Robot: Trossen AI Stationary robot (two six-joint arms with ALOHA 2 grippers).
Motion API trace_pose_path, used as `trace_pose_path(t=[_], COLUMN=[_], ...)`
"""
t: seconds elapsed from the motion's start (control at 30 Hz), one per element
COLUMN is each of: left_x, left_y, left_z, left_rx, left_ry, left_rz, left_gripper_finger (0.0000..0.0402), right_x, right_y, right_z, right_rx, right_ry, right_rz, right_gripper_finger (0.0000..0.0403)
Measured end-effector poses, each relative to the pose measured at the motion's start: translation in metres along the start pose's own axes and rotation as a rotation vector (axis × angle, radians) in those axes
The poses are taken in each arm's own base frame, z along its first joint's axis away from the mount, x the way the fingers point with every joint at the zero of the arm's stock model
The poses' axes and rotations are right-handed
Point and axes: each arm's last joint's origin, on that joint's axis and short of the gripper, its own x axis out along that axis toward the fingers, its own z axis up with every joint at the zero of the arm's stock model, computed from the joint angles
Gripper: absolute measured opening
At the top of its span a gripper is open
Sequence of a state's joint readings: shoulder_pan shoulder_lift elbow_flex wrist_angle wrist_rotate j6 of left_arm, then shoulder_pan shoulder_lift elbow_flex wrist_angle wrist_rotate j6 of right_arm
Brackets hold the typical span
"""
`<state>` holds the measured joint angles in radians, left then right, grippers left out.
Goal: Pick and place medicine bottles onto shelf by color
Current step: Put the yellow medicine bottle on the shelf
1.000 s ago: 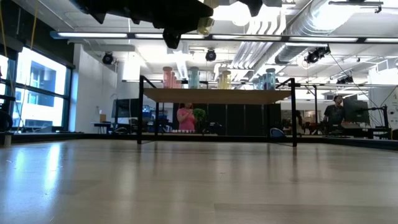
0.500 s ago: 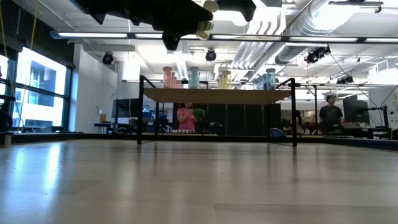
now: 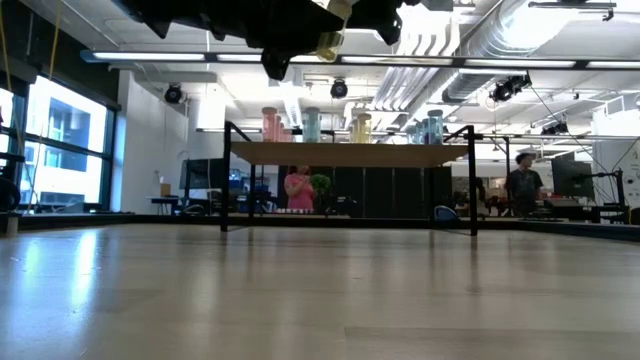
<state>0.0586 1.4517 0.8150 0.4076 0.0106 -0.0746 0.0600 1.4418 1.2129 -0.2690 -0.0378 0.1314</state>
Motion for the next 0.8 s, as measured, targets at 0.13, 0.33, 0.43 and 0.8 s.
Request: trace_pose_path(t=[0.13,0.33,0.43,0.8], left_x=[0.0000,0.0000,0.0000,-0.0001], left_y=[0.0000,-0.0001,0.0006,0.0012], left_z=[0.0001,0.0015,0.0016,0.0022], left_rx=[0.000,0.022,0.034,0.028], left_ry=[-0.001,-0.015,-0.017,-0.025], left_rz=[0.000,0.000,0.023,0.047], left_gripper_finger=[0.0097,0.0097,0.0097,0.0097], right_x=[0.0000,0.0000,0.0000,-0.0003], right_y=[0.0001,0.0000,0.0002,0.0000], right_z=[0.0002,-0.0005,0.0007,0.0009], right_rx=[0.015,0.022,0.021,0.025], right_ry=[-0.002,0.006,-0.008,-0.008], right_rz=[0.001,0.000,0.002,0.001], right_gripper_finger=[0.0220,0.0202,0.0185,0.0156])
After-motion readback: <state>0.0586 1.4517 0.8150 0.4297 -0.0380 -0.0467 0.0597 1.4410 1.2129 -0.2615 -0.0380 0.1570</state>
